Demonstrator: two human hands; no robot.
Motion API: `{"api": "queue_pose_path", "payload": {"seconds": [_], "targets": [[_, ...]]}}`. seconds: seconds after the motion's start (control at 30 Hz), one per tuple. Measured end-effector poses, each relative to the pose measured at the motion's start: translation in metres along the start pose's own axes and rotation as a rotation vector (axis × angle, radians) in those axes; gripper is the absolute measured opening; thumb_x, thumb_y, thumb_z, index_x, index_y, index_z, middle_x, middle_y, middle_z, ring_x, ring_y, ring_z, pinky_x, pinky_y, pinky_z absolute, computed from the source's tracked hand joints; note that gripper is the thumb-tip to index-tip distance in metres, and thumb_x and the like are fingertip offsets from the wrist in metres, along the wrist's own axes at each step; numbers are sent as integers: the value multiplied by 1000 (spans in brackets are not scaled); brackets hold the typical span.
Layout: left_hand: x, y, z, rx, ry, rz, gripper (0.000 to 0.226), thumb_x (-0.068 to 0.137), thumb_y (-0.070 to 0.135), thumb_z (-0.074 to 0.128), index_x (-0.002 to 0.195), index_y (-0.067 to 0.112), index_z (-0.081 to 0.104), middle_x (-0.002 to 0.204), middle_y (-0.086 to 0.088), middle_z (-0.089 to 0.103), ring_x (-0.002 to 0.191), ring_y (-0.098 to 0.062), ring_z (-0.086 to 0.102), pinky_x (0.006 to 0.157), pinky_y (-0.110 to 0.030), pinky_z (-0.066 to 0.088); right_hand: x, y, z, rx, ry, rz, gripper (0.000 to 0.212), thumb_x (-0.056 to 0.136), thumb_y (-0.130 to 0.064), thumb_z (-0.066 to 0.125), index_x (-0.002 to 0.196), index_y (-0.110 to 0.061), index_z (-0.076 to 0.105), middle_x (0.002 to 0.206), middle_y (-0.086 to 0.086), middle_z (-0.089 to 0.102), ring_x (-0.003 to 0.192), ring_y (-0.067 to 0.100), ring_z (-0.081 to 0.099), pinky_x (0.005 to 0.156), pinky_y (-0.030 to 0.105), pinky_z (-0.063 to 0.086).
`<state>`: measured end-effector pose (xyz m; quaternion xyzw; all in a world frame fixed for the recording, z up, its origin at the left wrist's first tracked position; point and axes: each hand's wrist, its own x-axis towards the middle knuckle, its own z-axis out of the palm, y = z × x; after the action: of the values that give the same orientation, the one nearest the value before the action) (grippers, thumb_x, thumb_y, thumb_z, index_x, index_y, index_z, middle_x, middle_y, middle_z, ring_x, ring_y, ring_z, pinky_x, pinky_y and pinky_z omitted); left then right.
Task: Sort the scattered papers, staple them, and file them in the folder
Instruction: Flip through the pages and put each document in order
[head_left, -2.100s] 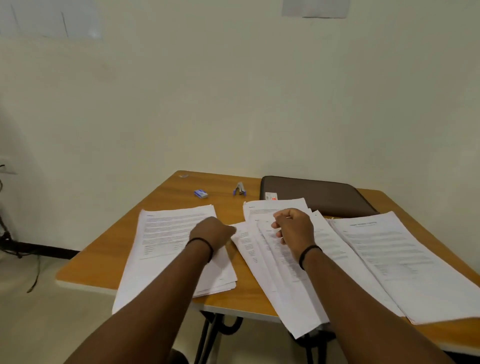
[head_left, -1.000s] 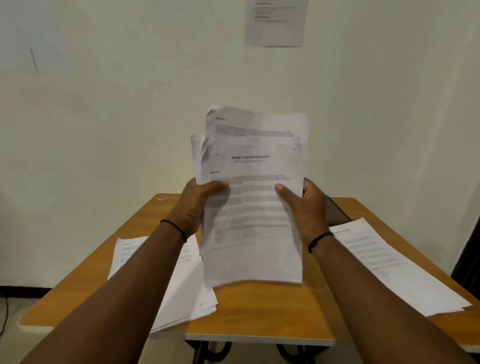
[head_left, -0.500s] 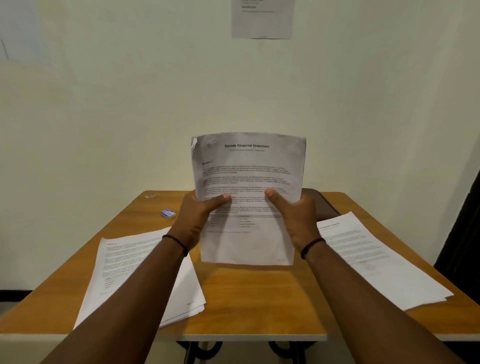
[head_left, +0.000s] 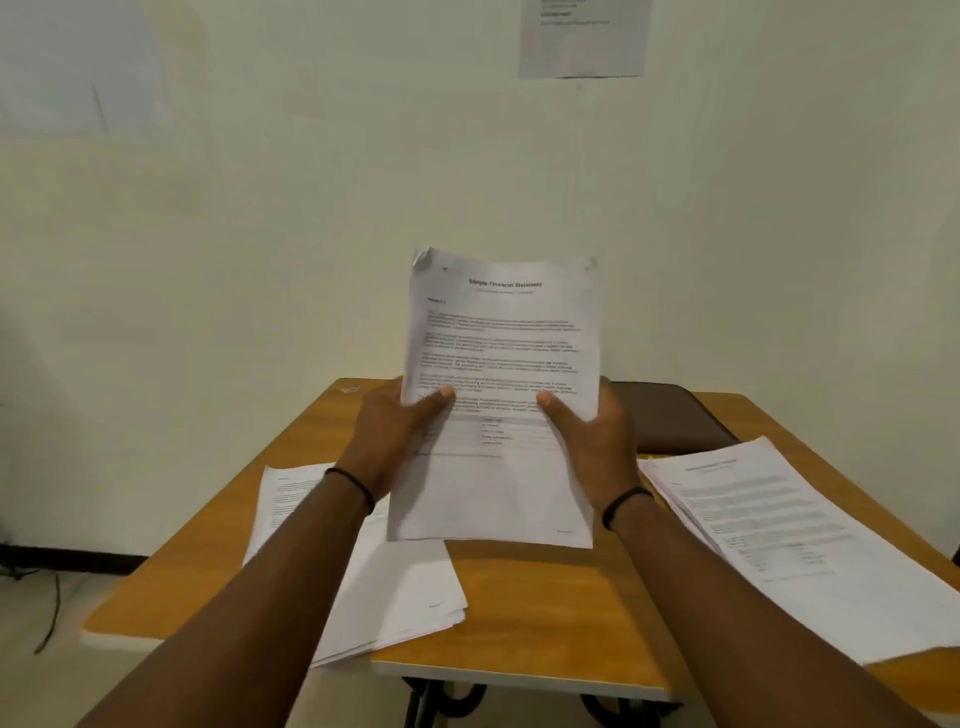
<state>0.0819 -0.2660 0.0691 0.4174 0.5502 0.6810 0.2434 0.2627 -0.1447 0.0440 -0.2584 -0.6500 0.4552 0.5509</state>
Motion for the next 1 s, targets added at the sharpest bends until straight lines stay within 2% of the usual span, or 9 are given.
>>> {"api": "queue_pose_path", "payload": {"seconds": [0.1, 0.2, 0.33, 0.4, 0.53, 0.7, 0.8, 0.9, 1.0], "targets": [[7, 15, -44, 109, 170, -12, 22, 87, 25, 76, 80, 6, 68, 69, 2, 71, 57, -10, 65, 53, -20, 49, 7, 2, 41, -11, -134, 86, 41, 80, -41, 78, 114, -25, 63, 108, -9, 72, 99, 8, 69, 84, 33, 57], [3, 6, -92, 336, 335, -151, 31, 62, 33, 73, 57, 9, 54, 49, 2, 54, 54, -21, 52, 54, -27, 40, -5, 25, 85, -159, -258, 245, 48, 79, -42, 79, 117, -20, 60, 110, -6, 70, 98, 15, 68, 86, 38, 58], [-20, -48, -143, 1047, 286, -519, 33, 84, 49, 62, 96, 18, 63, 108, -10, 66, 108, -33, 58, 88, -37, 44, -40, 61, 128, -690, -365, 384, 31, 85, -38, 73, 100, -16, 58, 104, 3, 62, 88, 21, 61, 65, 28, 50], [-34, -70, -156, 1133, 354, -593, 36, 88, 49, 56, 103, 17, 63, 118, -12, 62, 111, -32, 56, 86, -36, 45, -54, 65, 143, -913, -336, 359, 36, 87, -41, 70, 110, -15, 59, 115, 9, 57, 102, 26, 59, 75, 32, 50], [-35, -79, -156, 889, 432, -526, 22, 89, 25, 65, 73, 13, 56, 76, -4, 62, 67, -17, 56, 56, -29, 44, -63, 61, 161, -1006, -314, 322, 32, 93, -35, 62, 113, -12, 58, 119, 11, 58, 107, 29, 60, 81, 34, 52], [-35, -81, -152, 248, 328, -519, 14, 83, 1, 74, 96, 1, 70, 99, -18, 74, 86, -34, 72, 79, -46, 61, -56, 63, 152, -900, -362, 408, 39, 88, -38, 68, 114, -11, 55, 116, 7, 61, 100, 26, 62, 67, 30, 46], [-45, -71, -145, -181, 119, -432, 31, 93, -1, 63, 123, 2, 62, 118, -20, 70, 103, -41, 70, 87, -52, 57, -48, 65, 135, -616, -280, 445, 62, 76, -54, 77, 113, -11, 52, 110, 5, 61, 95, 23, 62, 62, 29, 46], [-52, -59, -136, -228, -35, -292, 36, 95, 7, 60, 131, 8, 59, 125, -18, 68, 113, -42, 65, 95, -57, 53, -40, 54, 111, -77, -291, 525, 71, 70, -49, 85, 120, -10, 52, 113, 5, 68, 95, 22, 70, 76, 36, 58], [-50, -37, -116, -206, -81, -202, 36, 95, 7, 58, 131, 6, 58, 124, -17, 68, 112, -40, 66, 89, -48, 57, -35, 33, 94, 304, -499, 483, 50, 82, -28, 79, 128, -12, 63, 119, 9, 71, 108, 28, 69, 96, 48, 53]]}}
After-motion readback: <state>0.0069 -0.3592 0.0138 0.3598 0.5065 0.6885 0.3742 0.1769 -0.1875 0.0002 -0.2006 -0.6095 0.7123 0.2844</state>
